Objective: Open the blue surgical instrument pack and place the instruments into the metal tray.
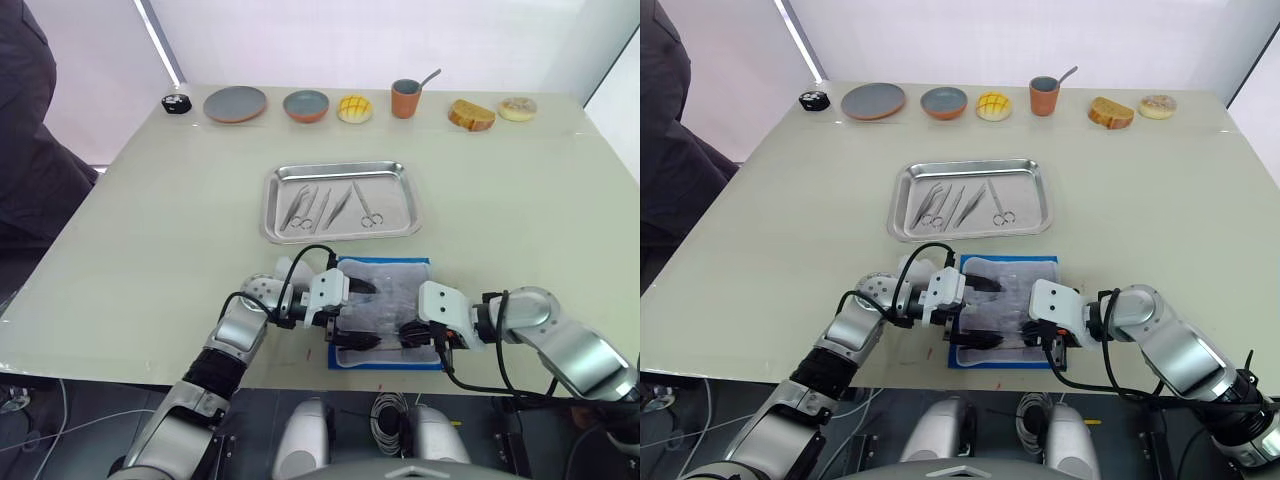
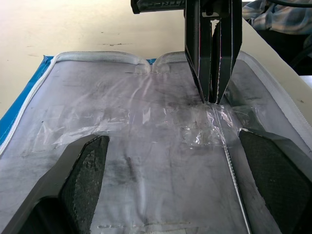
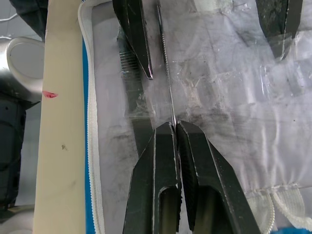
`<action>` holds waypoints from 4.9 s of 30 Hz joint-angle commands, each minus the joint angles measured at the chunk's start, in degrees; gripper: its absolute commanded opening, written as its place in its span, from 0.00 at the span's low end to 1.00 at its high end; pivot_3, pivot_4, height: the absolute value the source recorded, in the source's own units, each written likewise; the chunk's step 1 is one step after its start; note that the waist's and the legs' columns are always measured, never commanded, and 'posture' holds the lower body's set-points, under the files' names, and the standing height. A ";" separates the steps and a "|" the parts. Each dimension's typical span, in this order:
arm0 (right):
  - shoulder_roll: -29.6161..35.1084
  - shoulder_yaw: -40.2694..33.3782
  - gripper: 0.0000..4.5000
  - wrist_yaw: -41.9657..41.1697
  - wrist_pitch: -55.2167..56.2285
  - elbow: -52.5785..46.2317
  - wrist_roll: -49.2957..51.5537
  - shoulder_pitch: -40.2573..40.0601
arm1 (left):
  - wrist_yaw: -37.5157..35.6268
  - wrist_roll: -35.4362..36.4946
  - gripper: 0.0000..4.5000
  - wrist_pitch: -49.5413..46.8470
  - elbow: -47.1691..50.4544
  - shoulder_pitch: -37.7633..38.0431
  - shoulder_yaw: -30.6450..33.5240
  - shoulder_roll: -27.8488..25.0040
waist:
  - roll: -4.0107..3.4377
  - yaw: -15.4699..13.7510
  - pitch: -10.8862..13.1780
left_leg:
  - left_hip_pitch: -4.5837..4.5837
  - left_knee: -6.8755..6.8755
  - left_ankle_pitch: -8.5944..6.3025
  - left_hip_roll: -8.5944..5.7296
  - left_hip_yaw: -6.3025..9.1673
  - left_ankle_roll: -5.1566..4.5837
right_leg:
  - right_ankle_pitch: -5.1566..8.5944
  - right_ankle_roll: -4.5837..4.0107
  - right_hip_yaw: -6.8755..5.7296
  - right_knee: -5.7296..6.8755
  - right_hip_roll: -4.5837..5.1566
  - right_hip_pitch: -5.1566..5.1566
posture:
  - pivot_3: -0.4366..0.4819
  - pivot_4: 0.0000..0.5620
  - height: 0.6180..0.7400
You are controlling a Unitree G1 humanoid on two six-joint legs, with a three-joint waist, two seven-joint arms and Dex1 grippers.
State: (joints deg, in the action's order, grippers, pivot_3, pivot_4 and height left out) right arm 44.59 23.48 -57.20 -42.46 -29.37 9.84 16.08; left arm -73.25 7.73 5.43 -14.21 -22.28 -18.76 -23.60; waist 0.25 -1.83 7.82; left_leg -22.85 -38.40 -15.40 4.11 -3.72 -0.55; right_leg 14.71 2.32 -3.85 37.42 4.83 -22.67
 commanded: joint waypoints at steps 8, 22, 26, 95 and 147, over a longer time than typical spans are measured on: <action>3.56 -4.68 0.04 -0.18 -3.61 -2.86 3.67 0.27 | 0.80 -2.08 1.00 -1.26 -1.28 1.14 -2.42 0.43 | 0.00 -0.18 0.00 | -0.01 0.00 0.00 0.00 0.00 -0.01 | 0.00 0.00 0.00 0.00 0.00 -0.01 | 0.48 0.27 1.00; 1.34 -2.91 0.38 0.98 -3.85 -3.15 6.32 0.84 | 0.62 -2.19 1.00 -0.56 -2.60 0.70 -2.25 0.58 | 0.00 -0.28 0.01 | -0.02 -0.01 -0.01 0.00 0.00 -0.01 | 0.00 0.00 0.01 0.00 0.00 -0.01 | 0.48 0.27 1.00; 1.16 -3.54 0.59 1.40 -3.16 -2.51 6.48 0.85 | 0.72 -2.21 1.00 -0.93 -1.79 1.09 -2.28 0.39 | 0.00 -0.28 0.01 | -0.02 -0.01 -0.01 0.00 0.00 -0.01 | 0.00 0.00 0.01 0.00 0.00 -0.01 | 0.48 0.27 1.00; 6.99 -1.15 0.01 -6.23 2.02 -0.66 -0.24 8.69 | 0.38 -1.55 1.00 -1.96 -0.07 0.97 -1.60 -0.45 | 0.13 -0.13 -0.21 | -0.06 -0.01 -0.02 0.00 0.03 -0.03 | 0.01 -0.01 0.03 -0.01 -0.04 -0.04 | 0.48 0.27 1.00; 18.38 -27.31 0.01 -13.47 7.25 6.95 14.86 -3.72 | 1.44 -2.31 1.00 -1.07 -3.60 -0.86 -2.48 1.60 | 0.14 -0.46 -0.20 | -0.04 -0.03 -0.01 -0.01 0.00 -0.03 | 0.00 0.00 0.06 -0.01 -0.02 -0.01 | 0.48 0.27 1.00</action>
State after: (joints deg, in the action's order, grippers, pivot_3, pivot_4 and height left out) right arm 63.48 -1.04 -71.45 -33.11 -21.35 21.75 10.99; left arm -72.89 7.41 5.31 -16.32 -24.17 -19.31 -22.53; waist 0.39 -2.29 7.62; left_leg -22.88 -38.44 -15.41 4.10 -3.73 -0.57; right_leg 14.71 2.31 -3.78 37.41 4.80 -22.67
